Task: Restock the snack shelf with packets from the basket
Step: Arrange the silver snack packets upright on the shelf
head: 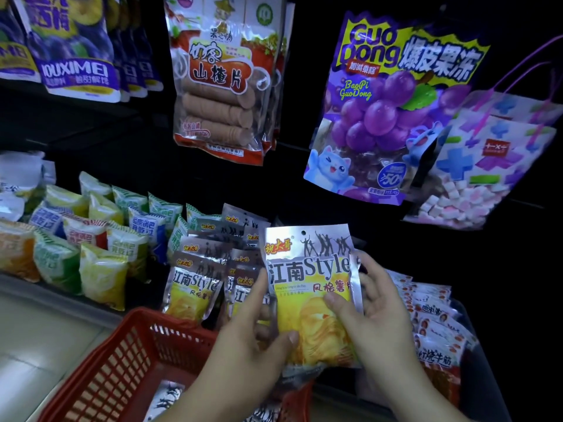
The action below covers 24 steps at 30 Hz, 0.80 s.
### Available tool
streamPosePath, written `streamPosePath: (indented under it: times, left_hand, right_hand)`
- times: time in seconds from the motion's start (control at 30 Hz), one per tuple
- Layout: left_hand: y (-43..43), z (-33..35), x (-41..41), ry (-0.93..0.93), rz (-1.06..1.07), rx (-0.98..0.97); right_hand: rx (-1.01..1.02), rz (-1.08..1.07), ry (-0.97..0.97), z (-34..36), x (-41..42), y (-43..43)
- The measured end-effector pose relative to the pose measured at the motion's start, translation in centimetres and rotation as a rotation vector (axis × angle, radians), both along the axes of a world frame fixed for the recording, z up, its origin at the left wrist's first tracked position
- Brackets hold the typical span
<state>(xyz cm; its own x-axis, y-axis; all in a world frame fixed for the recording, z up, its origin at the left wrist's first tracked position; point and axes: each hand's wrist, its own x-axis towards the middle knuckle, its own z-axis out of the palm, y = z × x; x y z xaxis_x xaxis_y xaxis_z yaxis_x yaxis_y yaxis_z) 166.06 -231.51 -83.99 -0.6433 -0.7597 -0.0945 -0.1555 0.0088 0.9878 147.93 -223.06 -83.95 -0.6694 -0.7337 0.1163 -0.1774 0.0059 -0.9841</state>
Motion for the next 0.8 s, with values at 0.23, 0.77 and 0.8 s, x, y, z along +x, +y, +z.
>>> streamPosePath:
  times: [0.23,0.77,0.8]
  left_hand:
    - [-1.2,0.2,0.2,0.025,0.089,-0.023]
    - [-0.6,0.5,0.9,0.085,-0.001,-0.032]
    - [-0.6,0.5,1.0,0.087,0.006,-0.032]
  right_hand:
    - [0.03,-0.005,-0.014,0.2,0.4,0.5]
    - [0.108,0.197,-0.132,0.3,-0.1,0.5]
    - [0.128,0.261,-0.15,0.2,-0.2,0.5]
